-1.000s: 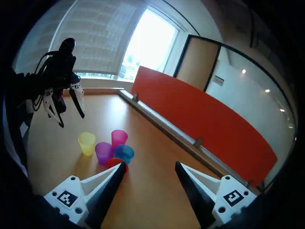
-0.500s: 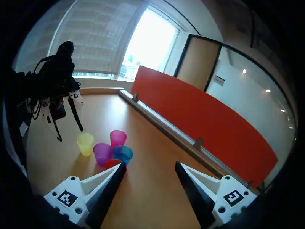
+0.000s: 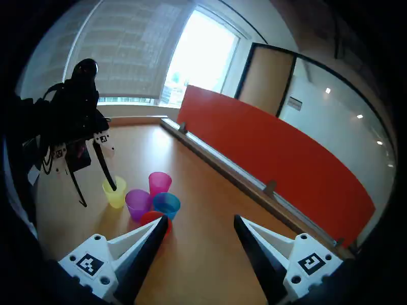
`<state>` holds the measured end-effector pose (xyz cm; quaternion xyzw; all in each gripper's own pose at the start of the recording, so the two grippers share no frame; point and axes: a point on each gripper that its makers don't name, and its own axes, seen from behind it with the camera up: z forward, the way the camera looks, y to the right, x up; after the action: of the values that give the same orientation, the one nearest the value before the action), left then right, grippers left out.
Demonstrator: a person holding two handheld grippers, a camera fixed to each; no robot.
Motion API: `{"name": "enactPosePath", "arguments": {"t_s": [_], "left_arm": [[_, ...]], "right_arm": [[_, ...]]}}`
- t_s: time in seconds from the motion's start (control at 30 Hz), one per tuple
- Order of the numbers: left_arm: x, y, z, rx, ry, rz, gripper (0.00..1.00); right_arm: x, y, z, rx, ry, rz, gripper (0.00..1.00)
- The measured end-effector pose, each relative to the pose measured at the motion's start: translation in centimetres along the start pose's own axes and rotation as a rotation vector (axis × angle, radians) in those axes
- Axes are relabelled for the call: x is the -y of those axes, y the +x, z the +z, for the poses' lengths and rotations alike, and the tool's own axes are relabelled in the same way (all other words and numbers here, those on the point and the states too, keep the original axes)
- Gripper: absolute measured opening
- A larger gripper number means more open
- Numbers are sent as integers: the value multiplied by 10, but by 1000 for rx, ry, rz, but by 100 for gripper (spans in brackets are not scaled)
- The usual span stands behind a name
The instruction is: Pour water
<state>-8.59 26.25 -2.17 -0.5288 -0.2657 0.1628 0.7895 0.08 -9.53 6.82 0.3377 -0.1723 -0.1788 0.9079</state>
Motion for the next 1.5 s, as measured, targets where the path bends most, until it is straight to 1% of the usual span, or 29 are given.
{"name": "enactPosePath", "arguments": {"t_s": [0.17, 0.3, 0.4, 0.7, 1.0, 1.1, 1.2, 1.5], "left_arm": [[0, -2, 13, 0, 3, -9, 93], [-1, 1, 22, -9, -1, -26, 93], [-4, 1, 28, -14, -8, -33, 93], [-14, -1, 46, -7, -14, -32, 93], [-21, -2, 62, -10, -3, -49, 93], [-21, -5, 70, 2, 6, -49, 93], [-19, -8, 79, 12, 26, -42, 93], [-24, -8, 97, 23, 26, -38, 93]], "right_arm": [[0, -8, 0, 11, 5, -2, 100], [-2, -13, -2, 19, 4, -4, 100], [-1, -17, -3, 23, 10, -5, 100], [-2, -29, -4, 35, 19, -3, 100], [-5, -40, -6, 45, 12, 6, 100], [-8, -41, -8, 42, 7, 9, 100], [-10, -40, -10, 41, 3, 10, 100], [-15, -44, -13, 42, -8, 12, 100]]}}
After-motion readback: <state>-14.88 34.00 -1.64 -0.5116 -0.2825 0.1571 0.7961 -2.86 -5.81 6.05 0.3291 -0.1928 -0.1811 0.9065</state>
